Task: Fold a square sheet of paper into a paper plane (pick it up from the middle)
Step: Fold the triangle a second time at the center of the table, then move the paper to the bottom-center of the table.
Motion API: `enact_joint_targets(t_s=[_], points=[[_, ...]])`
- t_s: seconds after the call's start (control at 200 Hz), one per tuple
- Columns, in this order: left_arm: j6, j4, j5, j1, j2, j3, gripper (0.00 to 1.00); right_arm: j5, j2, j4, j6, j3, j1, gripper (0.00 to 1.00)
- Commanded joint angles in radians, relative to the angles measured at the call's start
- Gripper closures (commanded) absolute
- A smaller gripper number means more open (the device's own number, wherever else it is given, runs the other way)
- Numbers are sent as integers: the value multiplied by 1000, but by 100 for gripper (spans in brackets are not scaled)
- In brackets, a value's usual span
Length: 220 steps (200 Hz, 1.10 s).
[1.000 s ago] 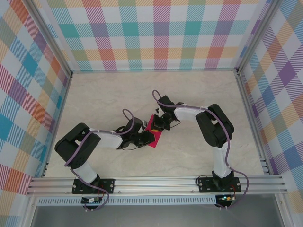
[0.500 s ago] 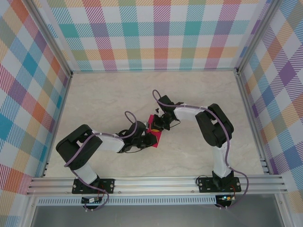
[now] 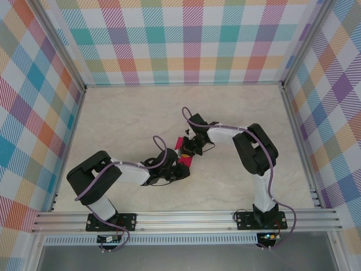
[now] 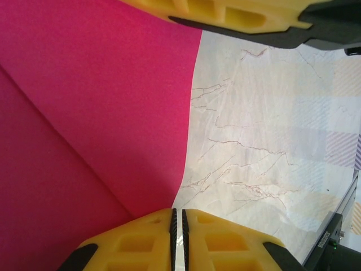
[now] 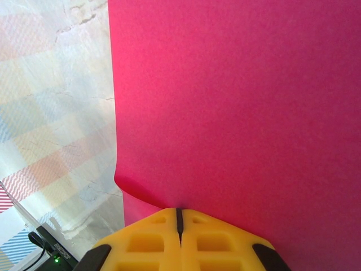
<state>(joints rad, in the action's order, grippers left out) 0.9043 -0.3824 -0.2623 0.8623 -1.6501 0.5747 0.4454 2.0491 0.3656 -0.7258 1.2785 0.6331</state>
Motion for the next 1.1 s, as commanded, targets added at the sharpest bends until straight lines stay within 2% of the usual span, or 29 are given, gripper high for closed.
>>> enact_joint_targets(t_s=[0.0, 0.245, 0.405, 0.56, 0.695, 0.83, 0.97, 1.095], points=[[-13, 138, -13, 29, 14, 3, 86, -128, 101, 48, -4, -31, -1, 95], [-49, 277, 78, -7, 176, 57, 86, -90, 22, 17, 108, -33, -27, 95], [-61, 366, 113, -91, 247, 66, 85, -62, -64, 18, 189, -2, -27, 94], [-52, 450, 144, -188, 268, 76, 85, -76, -137, 16, 156, -20, -24, 93], [-39, 514, 163, -256, 266, 97, 84, -150, -140, 53, 131, -21, -8, 93], [-43, 525, 138, -307, 263, 109, 84, -197, -148, 82, 123, -7, 10, 93], [-38, 553, 136, -347, 263, 108, 84, -350, -196, 154, 126, 25, 39, 92], [-27, 566, 131, -383, 265, 96, 81, -434, -231, 200, 126, 51, 86, 90]])
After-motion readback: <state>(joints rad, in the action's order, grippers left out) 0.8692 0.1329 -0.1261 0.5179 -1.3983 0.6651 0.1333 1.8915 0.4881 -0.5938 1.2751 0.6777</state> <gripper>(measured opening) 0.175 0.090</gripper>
